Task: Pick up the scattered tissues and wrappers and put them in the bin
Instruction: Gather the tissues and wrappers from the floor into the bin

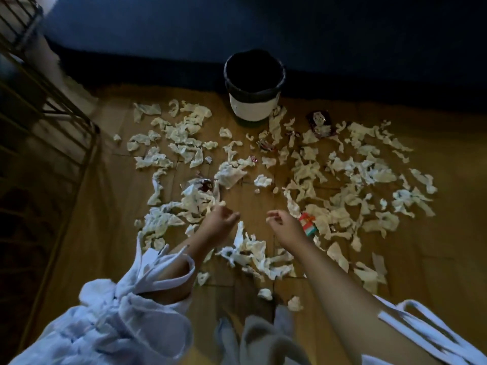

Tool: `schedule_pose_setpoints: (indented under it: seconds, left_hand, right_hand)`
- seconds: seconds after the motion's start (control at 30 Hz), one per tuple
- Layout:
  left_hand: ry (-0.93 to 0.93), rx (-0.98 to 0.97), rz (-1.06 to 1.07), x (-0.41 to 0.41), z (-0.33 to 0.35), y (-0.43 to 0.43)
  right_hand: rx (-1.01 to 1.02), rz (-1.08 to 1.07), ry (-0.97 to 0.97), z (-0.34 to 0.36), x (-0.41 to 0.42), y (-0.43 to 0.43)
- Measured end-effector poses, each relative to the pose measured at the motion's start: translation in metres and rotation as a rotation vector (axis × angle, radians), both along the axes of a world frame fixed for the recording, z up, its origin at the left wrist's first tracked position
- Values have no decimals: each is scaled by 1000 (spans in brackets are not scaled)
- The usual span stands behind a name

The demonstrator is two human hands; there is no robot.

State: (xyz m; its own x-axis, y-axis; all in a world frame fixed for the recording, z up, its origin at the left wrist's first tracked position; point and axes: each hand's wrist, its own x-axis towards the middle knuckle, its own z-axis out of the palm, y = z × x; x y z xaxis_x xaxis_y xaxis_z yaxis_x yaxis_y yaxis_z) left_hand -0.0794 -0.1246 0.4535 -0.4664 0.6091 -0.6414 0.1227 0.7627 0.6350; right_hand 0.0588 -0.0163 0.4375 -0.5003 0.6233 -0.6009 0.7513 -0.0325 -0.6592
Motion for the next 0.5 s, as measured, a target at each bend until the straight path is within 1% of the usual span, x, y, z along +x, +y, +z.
schedule_pose_setpoints:
  seconds: [0.17,0.27,0.37,0.5]
  left_hand:
    - [0,-47,-84,48,-35,-31]
    - [29,-69,-89,74,-66,-47]
    - [28,-48,-87,100,-93,-55]
    - [4,27,-78,136,-131,-58]
  right_hand:
    - [-35,-109,-16,-35,52,-25]
    - [-40,-111,-16,-60,82,-39]
    - [-34,-99,-21,-86,109,-49]
    - [-24,-111,-19,-130,141,-58]
